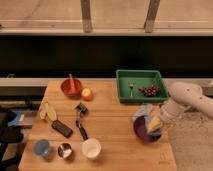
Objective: Wipe purple bowl with sponge
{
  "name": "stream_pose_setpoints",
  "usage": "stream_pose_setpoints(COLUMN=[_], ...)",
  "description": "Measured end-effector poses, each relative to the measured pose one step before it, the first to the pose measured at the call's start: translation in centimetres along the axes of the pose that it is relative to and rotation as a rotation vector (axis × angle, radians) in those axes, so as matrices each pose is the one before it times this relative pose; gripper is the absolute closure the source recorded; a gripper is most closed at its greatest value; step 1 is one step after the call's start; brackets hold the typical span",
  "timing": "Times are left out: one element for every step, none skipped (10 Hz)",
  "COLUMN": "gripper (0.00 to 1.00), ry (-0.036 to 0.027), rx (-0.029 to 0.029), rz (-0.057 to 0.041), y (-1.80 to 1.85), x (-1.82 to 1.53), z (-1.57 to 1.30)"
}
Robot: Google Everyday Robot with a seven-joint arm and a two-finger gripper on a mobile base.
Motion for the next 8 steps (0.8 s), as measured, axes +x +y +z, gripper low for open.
stream_pose_setpoints(gripper=[1.00, 1.00, 1.00, 1.00, 1.00, 1.00, 1.00, 1.00], ry=[0.00150, 0.00650, 0.00575, 0.00687, 0.00606, 0.00665, 0.00231, 0.00006], rx=[-0.00087, -0.00791, -0.00558, -0.00414, -0.00152, -0.00124, -0.00166, 0.00046], rz=[-0.01367, -0.01221, -0.01400, -0.01526, -0.00263, 0.00460, 0.01369, 0.02914], y=[0.776, 0.747, 0.670, 0.441, 0.036, -0.269, -0.640, -1.233], x=[-0.350, -0.198, 0.026, 0.498, 0.556, 0.715, 0.443, 0.483], z=[0.113, 0.300, 0.231, 0.359, 0.263, 0.300, 0.126, -0.145])
